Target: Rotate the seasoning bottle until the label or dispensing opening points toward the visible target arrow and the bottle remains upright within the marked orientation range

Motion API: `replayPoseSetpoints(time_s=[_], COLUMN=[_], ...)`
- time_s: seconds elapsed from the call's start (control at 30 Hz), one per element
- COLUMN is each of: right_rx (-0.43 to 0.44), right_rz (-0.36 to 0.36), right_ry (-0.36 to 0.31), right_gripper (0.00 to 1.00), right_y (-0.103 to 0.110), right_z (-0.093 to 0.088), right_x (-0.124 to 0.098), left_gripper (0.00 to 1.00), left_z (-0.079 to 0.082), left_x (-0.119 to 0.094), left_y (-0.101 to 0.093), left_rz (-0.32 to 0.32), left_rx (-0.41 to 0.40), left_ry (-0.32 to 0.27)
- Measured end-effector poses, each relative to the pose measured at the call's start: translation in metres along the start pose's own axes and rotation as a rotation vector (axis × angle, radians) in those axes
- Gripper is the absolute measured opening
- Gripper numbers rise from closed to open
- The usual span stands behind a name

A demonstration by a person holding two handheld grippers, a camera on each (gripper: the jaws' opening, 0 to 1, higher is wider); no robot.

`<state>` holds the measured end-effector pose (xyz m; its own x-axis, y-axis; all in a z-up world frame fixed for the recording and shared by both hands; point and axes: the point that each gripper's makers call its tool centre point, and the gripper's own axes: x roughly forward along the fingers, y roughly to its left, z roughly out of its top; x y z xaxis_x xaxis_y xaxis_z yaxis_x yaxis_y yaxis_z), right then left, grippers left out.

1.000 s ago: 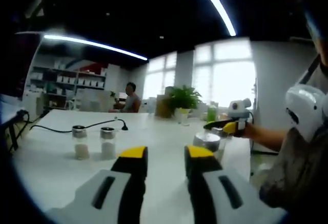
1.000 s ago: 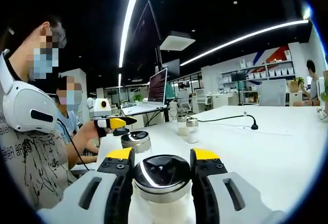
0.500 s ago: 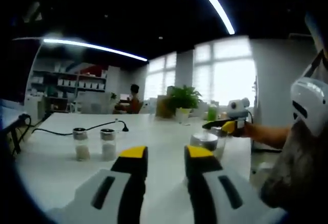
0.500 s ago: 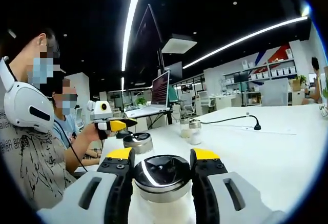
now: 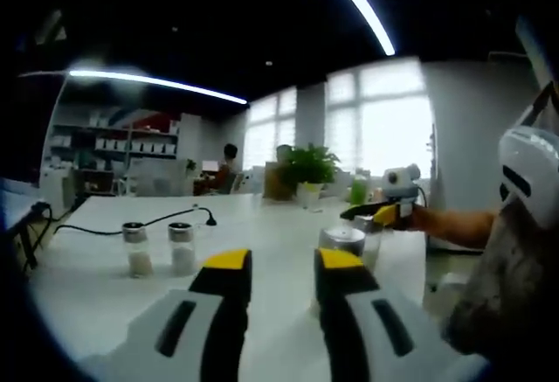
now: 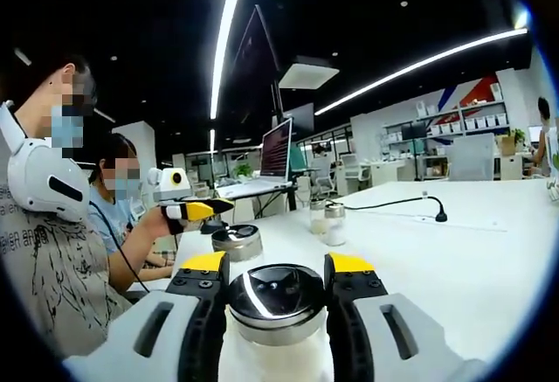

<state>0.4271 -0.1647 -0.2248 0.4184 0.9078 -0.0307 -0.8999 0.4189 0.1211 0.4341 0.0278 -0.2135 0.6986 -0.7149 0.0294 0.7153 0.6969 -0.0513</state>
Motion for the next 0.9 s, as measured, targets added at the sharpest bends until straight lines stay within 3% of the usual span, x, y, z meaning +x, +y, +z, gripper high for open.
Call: replayPoseSetpoints(time_s=[0.5, 0.53, 0.6, 0.7, 0.83, 0.9], right_rx=[-0.009, -0.018, 0.033, 0.075, 0.077, 0.057], right_rz=[0.026, 0.007, -0.005, -0.017, -0.019, -0.019], right_ry=[-0.001, 0.016, -0.03, -0.098, -0.12, -0.1], right_gripper=[0.45, 0.49, 0.63, 0.56, 0.5, 0.47], right_y=[0.012, 0.01, 0.011, 0.008, 0.011, 0.01], right_z=[-0.008, -0.012, -0.008, 0.003, 0.012, 0.012], right_x=[-0.006, -0.007, -0.008, -0.017, -0.023, -0.023], left_gripper=[0.3, 0.3, 0.3, 0.3, 0.3, 0.3], left_z=[-0.005, -0.005, -0.004, -0.002, 0.0, 0.002], left_x=[-0.018, -0.019, -0.021, -0.022, -0.022, -0.02], left_y=[-0.008, -0.008, -0.006, -0.004, -0.004, -0.006], left_rz=[0.025, 0.03, 0.044, 0.066, 0.084, 0.084], left_rx=[0.002, 0.004, 0.002, -0.003, -0.002, -0.002], left_ry=[0.0, 0.0, -0.008, -0.014, -0.021, -0.026])
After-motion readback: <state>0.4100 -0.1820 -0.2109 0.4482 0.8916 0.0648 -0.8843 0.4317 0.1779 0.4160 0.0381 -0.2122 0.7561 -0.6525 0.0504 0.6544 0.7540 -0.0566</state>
